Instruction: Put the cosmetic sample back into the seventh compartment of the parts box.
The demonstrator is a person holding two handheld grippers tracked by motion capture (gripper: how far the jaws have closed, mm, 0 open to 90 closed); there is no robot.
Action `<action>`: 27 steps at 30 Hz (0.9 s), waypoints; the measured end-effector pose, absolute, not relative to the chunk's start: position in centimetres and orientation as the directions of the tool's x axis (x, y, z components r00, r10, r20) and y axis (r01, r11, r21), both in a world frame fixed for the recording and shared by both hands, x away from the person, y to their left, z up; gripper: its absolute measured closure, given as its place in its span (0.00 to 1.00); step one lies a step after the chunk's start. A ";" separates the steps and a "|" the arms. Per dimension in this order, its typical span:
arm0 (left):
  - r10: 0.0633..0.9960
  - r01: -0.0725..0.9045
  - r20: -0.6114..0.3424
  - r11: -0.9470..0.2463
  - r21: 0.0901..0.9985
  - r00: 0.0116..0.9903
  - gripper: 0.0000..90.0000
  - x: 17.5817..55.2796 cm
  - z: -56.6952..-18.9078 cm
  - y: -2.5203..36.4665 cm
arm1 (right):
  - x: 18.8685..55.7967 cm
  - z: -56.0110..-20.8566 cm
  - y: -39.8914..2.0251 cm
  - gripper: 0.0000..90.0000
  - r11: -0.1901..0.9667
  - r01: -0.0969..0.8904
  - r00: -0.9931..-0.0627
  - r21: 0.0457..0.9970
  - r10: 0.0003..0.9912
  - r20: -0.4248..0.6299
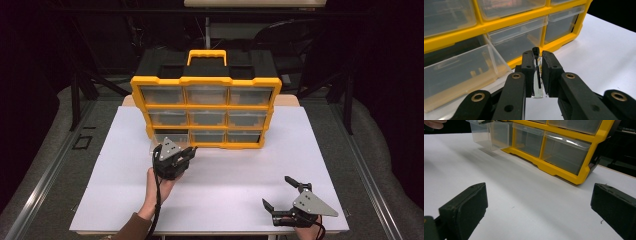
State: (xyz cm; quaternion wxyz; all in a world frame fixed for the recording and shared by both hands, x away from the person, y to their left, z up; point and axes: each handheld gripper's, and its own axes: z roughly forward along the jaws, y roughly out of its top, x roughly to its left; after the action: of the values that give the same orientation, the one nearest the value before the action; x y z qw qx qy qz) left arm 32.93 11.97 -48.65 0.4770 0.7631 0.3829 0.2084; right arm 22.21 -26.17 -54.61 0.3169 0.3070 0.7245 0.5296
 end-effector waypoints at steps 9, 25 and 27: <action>0.792 0.380 -0.053 -0.232 0.895 0.608 0.90 33.1 -48.3 12.6 | 22.2 -54.6 -26.2 0.00 0.252 0.111 -0.609 0.961 0.782 -0.135; 0.813 0.368 -0.057 -0.198 0.909 0.579 0.90 33.2 -47.7 13.7 | 22.2 -54.6 -26.1 0.00 0.248 0.117 -0.606 0.962 0.785 -0.129; 0.816 0.366 -0.059 -0.191 0.911 0.574 0.90 33.2 -47.6 14.0 | 22.2 -54.6 -26.1 0.00 0.248 0.117 -0.605 0.962 0.786 -0.129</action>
State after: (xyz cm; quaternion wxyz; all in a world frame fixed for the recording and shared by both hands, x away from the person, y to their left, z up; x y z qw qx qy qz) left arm 33.21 13.95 -47.61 0.4936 0.7373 0.4008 0.2283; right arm 22.22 -26.15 -54.63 0.3166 0.3117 0.7236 0.5282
